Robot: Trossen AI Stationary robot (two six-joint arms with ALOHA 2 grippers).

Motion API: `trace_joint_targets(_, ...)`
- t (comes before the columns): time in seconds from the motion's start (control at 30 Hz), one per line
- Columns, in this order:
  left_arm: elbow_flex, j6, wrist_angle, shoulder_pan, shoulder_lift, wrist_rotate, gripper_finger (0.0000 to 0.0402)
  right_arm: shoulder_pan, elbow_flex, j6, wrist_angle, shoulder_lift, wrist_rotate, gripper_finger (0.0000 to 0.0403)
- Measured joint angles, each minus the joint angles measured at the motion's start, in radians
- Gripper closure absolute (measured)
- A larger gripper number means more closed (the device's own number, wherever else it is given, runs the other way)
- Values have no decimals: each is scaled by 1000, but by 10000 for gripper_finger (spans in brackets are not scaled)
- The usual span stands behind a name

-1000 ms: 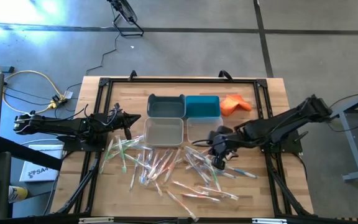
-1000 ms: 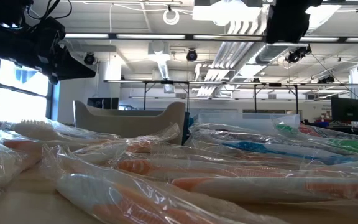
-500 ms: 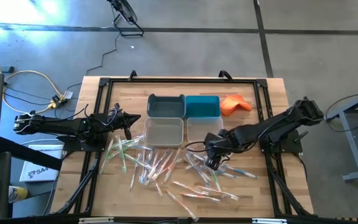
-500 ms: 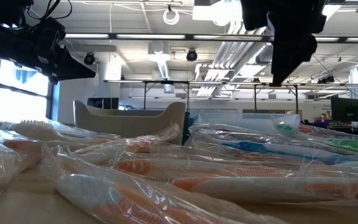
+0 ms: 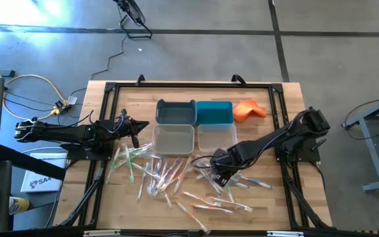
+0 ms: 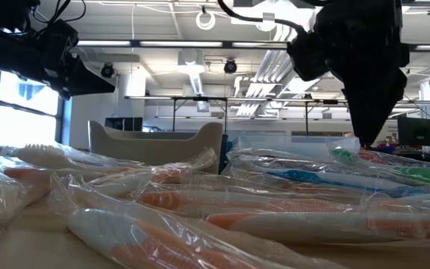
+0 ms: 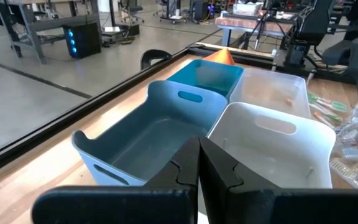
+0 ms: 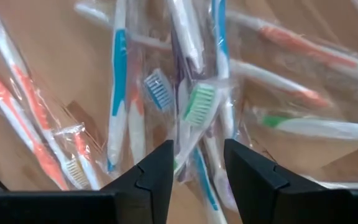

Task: Pick & Place Toothbrushes
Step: Put the green toothbrush into the blue bin

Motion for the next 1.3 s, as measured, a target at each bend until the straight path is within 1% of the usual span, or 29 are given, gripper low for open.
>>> trace_joint_targets(0.2, 0, 12, 3, 0, 0, 0, 402, 21, 0, 0, 28, 29, 2, 268)
trace_joint_targets(0.37, 0, 12, 2, 0, 0, 0, 402, 30, 0, 1, 38, 29, 50, 268)
trace_joint_targets(0.73, 0, 12, -2, 0, 0, 0, 402, 37, -3, 18, 54, 42, 61, 268)
trace_joint_targets(0.9, 0, 11, -3, 0, 0, 0, 402, 51, -4, 19, 62, 55, 99, 268)
trace_joint_targets(1.3, 0, 11, -2, 0, 0, 0, 402, 62, -5, 15, 69, 95, 108, 268)
